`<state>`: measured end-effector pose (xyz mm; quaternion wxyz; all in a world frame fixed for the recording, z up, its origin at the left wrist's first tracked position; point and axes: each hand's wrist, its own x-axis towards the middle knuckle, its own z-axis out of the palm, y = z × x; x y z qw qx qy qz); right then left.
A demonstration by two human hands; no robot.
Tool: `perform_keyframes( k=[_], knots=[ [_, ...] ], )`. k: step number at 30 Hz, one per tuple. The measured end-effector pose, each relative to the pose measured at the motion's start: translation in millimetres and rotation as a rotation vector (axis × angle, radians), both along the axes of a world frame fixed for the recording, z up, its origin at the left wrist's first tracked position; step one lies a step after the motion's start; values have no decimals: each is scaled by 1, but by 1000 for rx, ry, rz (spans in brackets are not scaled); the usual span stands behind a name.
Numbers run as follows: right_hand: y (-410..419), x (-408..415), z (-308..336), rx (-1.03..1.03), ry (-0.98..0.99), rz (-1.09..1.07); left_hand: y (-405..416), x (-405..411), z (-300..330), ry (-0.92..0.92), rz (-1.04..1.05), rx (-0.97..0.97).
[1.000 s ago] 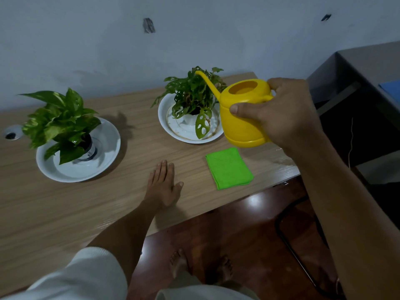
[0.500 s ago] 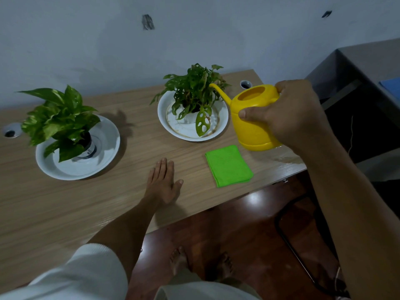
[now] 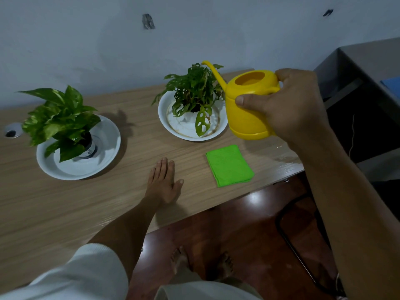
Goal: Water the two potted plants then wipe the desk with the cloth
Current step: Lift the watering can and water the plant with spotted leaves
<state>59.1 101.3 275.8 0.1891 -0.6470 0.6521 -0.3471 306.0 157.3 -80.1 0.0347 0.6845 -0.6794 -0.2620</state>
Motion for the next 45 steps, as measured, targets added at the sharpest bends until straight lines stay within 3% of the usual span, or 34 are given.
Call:
perform_keyframes(
  k=[12,23,35,45],
  knots=[
    [4,-7,-3,102,79,81,1,0,2,7,-2,-12],
    [-4,-22,-13,83,193,-88,2,0,-2,19,3,-33],
    [3,-1,-5,0,17,-93,1,1,0,22,-7,-1],
    [13,-1,-13,77,-67,27,-3,4,3,26,-23,28]
  ],
)
